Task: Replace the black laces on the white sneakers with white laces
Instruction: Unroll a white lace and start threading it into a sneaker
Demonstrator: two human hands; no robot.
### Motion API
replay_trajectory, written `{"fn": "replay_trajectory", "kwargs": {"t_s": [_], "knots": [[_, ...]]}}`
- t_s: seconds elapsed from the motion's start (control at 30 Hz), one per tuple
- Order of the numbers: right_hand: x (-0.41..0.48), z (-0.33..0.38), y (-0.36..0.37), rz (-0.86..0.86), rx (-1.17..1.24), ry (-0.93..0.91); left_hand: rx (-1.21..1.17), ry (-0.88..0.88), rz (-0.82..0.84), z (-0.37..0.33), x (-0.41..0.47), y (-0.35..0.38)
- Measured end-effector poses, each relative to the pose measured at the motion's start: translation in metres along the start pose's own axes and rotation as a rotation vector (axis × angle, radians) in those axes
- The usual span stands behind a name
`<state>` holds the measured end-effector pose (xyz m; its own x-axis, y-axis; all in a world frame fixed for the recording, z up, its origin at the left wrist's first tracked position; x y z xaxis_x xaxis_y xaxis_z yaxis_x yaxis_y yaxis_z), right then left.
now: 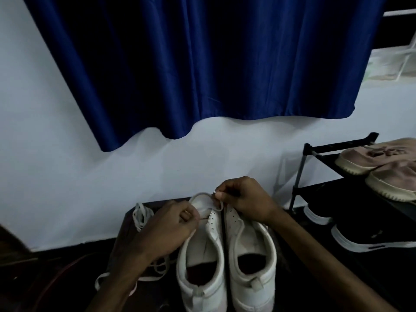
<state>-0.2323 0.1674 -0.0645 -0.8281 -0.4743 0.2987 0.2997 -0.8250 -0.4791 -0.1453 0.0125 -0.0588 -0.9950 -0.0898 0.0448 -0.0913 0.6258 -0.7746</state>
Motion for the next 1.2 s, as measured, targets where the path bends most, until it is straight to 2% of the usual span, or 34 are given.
{"fn": "replay_trajectory", "kwargs": {"t_s": [0.1,0.17,0.23,0.33,0.4,0.47,0.6,0.67,0.83,1.0,1.2], "knots": [[-0.003,0.005,0.003,0.072,0.035,0.012,0.204,0.005,0.074,0.006,-0.014,-0.002],[-0.002,0.006,0.002,0.058,0.1,0.04,0.23,-0.007,0.074,0.01,-0.022,-0.005],[0.001,0.01,-0.001,-0.04,0.267,0.079,0.171,-0.009,0.065,0.01,-0.028,-0.007],[0.007,0.012,-0.019,-0.309,0.542,0.127,0.075,-0.008,0.019,0.01,-0.026,-0.008],[0.01,0.011,-0.032,-0.398,0.583,0.135,0.0,-0.004,0.008,0.011,-0.021,-0.006],[0.012,0.014,-0.031,-0.314,0.517,0.121,-0.057,0.015,0.006,0.014,-0.014,-0.002],[0.009,0.011,0.003,0.033,0.284,0.101,-0.092,0.055,-0.043,0.018,-0.007,0.004],[0.004,0.01,0.014,0.141,0.186,0.092,-0.073,0.077,-0.101,0.02,-0.003,0.006],[-0.002,0.015,0.027,0.264,0.156,0.094,-0.173,0.093,-0.277,0.027,-0.006,0.004],[-0.005,0.011,0.037,0.372,0.142,0.16,-0.271,0.082,-0.318,0.027,-0.009,0.006],[-0.007,0.009,0.039,0.393,0.21,0.223,-0.31,0.072,-0.313,0.027,-0.01,0.007]]}}
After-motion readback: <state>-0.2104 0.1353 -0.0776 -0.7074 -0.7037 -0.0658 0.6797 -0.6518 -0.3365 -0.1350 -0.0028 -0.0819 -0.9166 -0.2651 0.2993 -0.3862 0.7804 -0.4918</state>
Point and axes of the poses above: each hand's wrist, its own x-axis towards the middle knuckle, its own y-axis out of the palm, z = x × y, the point moved 8 cm from there along x, towards the middle knuckle, and after that the axes turned 5 degrees about -z, right-handed, at the moved point
